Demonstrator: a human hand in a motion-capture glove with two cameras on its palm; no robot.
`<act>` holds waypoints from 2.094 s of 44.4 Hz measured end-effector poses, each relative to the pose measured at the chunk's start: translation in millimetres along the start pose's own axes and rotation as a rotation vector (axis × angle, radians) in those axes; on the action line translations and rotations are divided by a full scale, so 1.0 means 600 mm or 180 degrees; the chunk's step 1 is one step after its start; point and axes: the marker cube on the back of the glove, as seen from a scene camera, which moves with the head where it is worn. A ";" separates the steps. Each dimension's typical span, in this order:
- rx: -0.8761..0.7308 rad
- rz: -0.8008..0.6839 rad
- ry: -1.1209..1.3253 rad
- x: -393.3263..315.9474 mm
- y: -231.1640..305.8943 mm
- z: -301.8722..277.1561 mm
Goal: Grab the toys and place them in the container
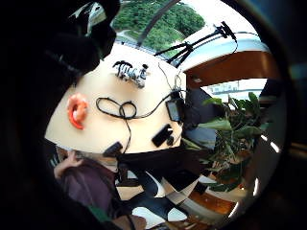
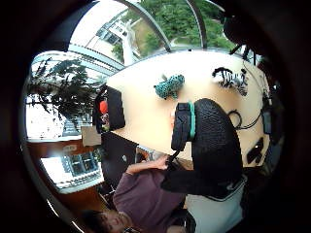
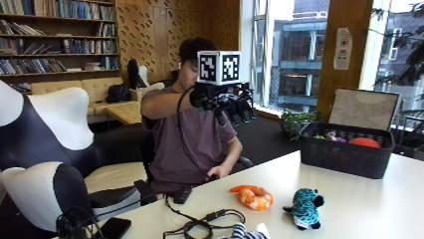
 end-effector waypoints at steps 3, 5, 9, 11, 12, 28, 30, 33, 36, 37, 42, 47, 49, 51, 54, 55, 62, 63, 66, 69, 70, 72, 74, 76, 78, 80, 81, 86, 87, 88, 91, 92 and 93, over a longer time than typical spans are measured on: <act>0.0000 0.0033 0.0009 0.013 -0.007 -0.006; 0.0004 0.0054 0.0007 0.022 -0.014 -0.008; -0.0020 0.0091 -0.0014 0.044 -0.032 -0.005; -0.0046 0.0106 -0.0033 0.054 -0.041 -0.002; -0.0059 0.0113 -0.0044 0.059 -0.045 0.001; -0.0367 0.0280 -0.0093 0.167 -0.149 0.101; -0.0446 0.0301 -0.0118 0.181 -0.162 0.119; -0.0574 0.0330 -0.0217 0.200 -0.183 0.150; -0.0667 0.0356 -0.0282 0.217 -0.202 0.182; -0.0699 0.0366 -0.0280 0.221 -0.207 0.193; -0.0922 0.0384 -0.0242 0.230 -0.230 0.252; -0.1207 0.0394 -0.0166 0.228 -0.251 0.317; -0.1411 0.0426 -0.0088 0.225 -0.257 0.348; -0.1661 0.0467 0.0007 0.220 -0.261 0.378; -0.1817 0.0521 0.0108 0.215 -0.267 0.413; -0.1791 0.0532 0.0103 0.214 -0.271 0.421; -0.1396 0.0576 -0.0119 0.224 -0.289 0.446; -0.1346 0.0576 -0.0140 0.225 -0.291 0.448; -0.1193 0.0553 -0.0146 0.224 -0.293 0.452; -0.0996 0.0498 -0.0099 0.222 -0.296 0.455; -0.0931 0.0483 -0.0092 0.222 -0.298 0.456; -0.0785 0.0463 -0.0101 0.219 -0.302 0.459; -0.0613 0.0444 -0.0126 0.214 -0.306 0.462; -0.0467 0.0425 -0.0146 0.210 -0.310 0.464; -0.0376 0.0424 -0.0171 0.206 -0.313 0.466; -0.0331 0.0442 -0.0207 0.203 -0.315 0.466; -0.0317 0.0453 -0.0224 0.202 -0.317 0.465; -0.0276 0.0508 -0.0192 0.199 -0.320 0.456; -0.0278 0.0519 -0.0173 0.198 -0.320 0.452; -0.0282 0.0530 -0.0157 0.196 -0.321 0.447; -0.0289 0.0550 -0.0138 0.190 -0.319 0.423; -0.0280 0.0548 -0.0140 0.187 -0.317 0.412; -0.0262 0.0542 -0.0141 0.182 -0.315 0.399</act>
